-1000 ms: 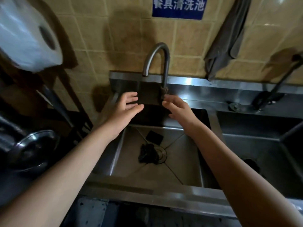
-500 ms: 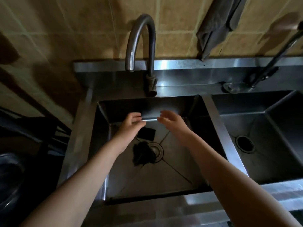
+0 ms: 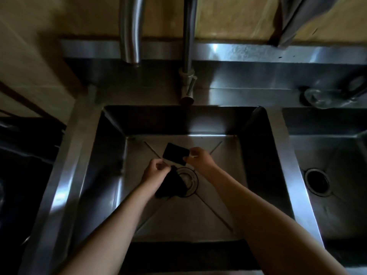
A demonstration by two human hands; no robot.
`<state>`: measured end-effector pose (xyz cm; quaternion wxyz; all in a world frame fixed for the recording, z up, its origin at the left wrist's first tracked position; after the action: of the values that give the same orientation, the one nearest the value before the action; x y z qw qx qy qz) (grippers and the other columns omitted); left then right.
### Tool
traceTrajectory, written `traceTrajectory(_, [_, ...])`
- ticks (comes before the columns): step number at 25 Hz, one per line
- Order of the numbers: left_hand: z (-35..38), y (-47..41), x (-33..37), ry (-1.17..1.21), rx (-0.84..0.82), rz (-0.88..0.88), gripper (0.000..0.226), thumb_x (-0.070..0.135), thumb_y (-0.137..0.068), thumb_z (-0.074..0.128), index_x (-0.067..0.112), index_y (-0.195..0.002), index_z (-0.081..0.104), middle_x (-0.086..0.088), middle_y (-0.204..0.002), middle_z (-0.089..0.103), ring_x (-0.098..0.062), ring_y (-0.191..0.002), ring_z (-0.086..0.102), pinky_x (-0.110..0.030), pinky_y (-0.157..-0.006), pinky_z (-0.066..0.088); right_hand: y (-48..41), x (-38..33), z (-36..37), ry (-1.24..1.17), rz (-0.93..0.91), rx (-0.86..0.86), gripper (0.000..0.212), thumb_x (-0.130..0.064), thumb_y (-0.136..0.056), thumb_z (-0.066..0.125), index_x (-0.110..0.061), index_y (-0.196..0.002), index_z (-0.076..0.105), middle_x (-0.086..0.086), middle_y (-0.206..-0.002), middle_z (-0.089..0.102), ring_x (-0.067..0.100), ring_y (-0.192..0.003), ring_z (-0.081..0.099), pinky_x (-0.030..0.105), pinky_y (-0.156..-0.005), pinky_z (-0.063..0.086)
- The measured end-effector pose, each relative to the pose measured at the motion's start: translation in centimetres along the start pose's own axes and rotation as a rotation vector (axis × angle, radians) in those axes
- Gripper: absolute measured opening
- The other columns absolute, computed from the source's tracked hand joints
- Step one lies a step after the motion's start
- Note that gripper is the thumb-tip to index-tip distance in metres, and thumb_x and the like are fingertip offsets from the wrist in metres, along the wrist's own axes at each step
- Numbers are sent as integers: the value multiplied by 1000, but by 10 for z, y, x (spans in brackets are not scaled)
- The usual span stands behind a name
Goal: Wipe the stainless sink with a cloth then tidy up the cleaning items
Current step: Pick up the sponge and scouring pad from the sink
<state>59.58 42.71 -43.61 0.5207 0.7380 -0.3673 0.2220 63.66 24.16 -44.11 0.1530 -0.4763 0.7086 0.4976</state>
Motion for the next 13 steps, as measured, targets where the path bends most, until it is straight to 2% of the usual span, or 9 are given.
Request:
traceTrajectory(2, [6, -13, -15, -13, 32, -54, 27, 21, -79, 67, 24, -99, 49, -4, -99, 57, -18, -87, 52, -22, -67, 37, -16, 13, 7, 13, 6, -17, 55, -28, -78, 71, -9, -126, 51, 9, -122, 59, 21, -109, 55, 20, -78, 36])
traceTrajectory(6, [17, -32, -34, -74, 71, -81, 51, 26, -79, 67, 13, -124, 47, -8, -114, 57, -19, -96, 52, -24, -73, 38, -45, 29, 19, 30, -2, -68, 56, -26, -78, 71, -10, -127, 50, 9, -122, 59, 23, -108, 56, 22, -81, 40])
traceTrajectory(8, [18, -39, -38, -97, 108, -69, 57, 25, -78, 69, 10, -127, 45, -12, -121, 55, -25, -106, 53, -26, -80, 40, -55, 33, 21, 39, -15, -53, 53, -26, -76, 72, -12, -123, 53, 9, -119, 61, 23, -106, 58, 24, -82, 42])
traceTrajectory(10, [19, -42, -42, -149, 136, -52, 60, 23, -76, 71, 8, -128, 45, -16, -127, 51, -29, -113, 51, -31, -88, 42, -63, 39, 25, 67, -30, -33, 52, -27, -73, 74, -15, -121, 56, 6, -115, 63, 19, -102, 58, 20, -79, 41])
traceTrajectory(13, [19, -46, -47, -228, 175, -31, 67, 23, -73, 75, 4, -129, 44, -20, -127, 50, -32, -114, 50, -32, -87, 42, -75, 40, 30, 181, -77, -14, 52, -31, -70, 76, -18, -117, 58, 4, -113, 65, 18, -103, 60, 16, -78, 38])
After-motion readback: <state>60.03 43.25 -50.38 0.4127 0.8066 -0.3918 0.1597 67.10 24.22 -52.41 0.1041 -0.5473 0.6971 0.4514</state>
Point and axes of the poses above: each hand's wrist, its own y-axis away from the middle knuckle, its own z-axis out of the palm, x = y × z, the point moved 9 cm from there along -y, towards the middle knuckle
